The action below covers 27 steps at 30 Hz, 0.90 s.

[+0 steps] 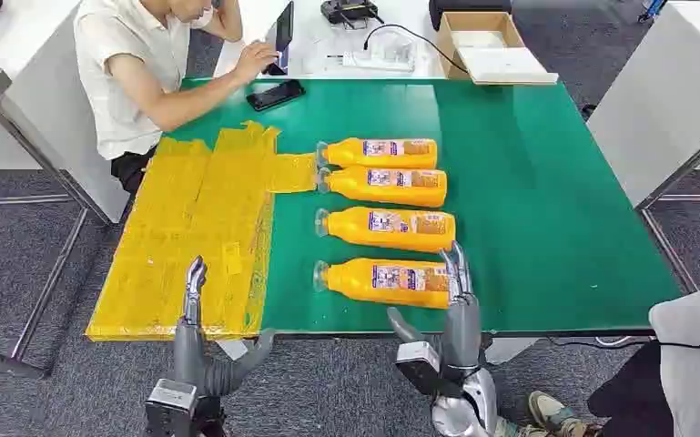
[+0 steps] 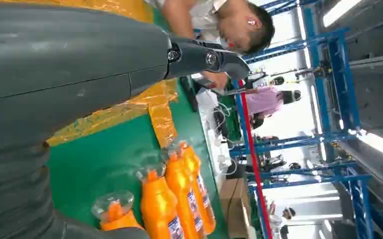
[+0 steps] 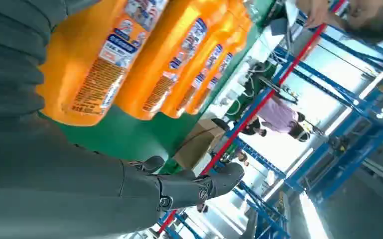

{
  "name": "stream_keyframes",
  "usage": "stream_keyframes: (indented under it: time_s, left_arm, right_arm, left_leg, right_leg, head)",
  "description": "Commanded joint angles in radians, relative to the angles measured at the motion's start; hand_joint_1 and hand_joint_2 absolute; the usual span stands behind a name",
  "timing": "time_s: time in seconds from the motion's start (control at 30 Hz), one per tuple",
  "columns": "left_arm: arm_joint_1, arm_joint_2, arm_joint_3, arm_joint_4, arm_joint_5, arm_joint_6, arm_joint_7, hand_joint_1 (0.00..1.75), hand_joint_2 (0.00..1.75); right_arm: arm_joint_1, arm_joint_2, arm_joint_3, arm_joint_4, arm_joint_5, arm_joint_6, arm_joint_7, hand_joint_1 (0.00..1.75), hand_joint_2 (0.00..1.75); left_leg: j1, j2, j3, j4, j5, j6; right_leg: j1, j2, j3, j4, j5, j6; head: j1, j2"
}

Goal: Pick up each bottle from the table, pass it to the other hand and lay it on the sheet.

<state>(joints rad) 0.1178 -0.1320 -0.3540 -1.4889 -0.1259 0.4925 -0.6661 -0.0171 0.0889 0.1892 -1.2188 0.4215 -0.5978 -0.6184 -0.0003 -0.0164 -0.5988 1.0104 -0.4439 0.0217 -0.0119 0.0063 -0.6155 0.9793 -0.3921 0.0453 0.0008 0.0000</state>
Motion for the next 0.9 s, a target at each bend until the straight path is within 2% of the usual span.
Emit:
stream_keyframes:
  time_s: [0.03, 0.3, 0.43, 0.6, 0.9]
  left_arm:
    - [-0.037, 0.007, -0.023, 0.099, -0.003, 0.007, -0.032, 0.0, 1.75]
    - [-0.032, 0.006, -0.024, 0.091, 0.004, 0.009, -0.032, 0.0, 1.75]
    - [-0.022, 0.009, -0.026, 0.081, 0.002, 0.017, -0.032, 0.0, 1.75]
    - [-0.021, 0.009, -0.027, 0.075, 0.009, 0.005, -0.032, 0.0, 1.75]
    - [-0.025, 0.004, -0.029, 0.078, 0.014, -0.011, -0.031, 0.0, 1.75]
  right_arm:
    - [0.0, 0.014, -0.025, -0.015, -0.011, 0.012, -0.004, 0.0, 1.75]
    - [-0.003, 0.013, -0.015, 0.013, 0.009, 0.001, 0.0, 0.0, 1.75]
    - [-0.017, -0.006, -0.028, 0.054, 0.058, -0.034, 0.062, 0.0, 1.75]
    - [-0.1, -0.061, -0.053, 0.216, 0.288, -0.086, 0.243, 0.0, 1.75]
    - [-0.146, -0.08, -0.059, 0.256, 0.331, -0.037, 0.295, 0.0, 1.75]
  left_leg:
    - [0.0, 0.001, 0.005, -0.002, -0.001, -0.001]
    - [0.0, 0.0, 0.003, -0.001, -0.001, -0.001]
    - [0.0, 0.001, 0.003, -0.001, -0.001, -0.001]
    - [0.0, 0.002, 0.005, -0.002, -0.001, -0.001]
    - [0.0, 0.003, 0.008, -0.002, -0.003, -0.002]
  right_leg:
    - [0.0, -0.001, 0.005, -0.001, -0.002, -0.002]
    - [0.0, -0.001, 0.003, -0.001, -0.001, -0.001]
    - [0.0, -0.001, 0.003, -0.001, -0.001, -0.001]
    - [0.0, 0.0, 0.005, -0.002, -0.001, -0.001]
    - [0.0, 0.001, 0.007, -0.001, -0.002, -0.002]
  head:
    - [0.0, 0.0]
    - [0.0, 0.0]
    - [0.0, 0.0]
    - [0.0, 0.0]
    - [0.0, 0.0]
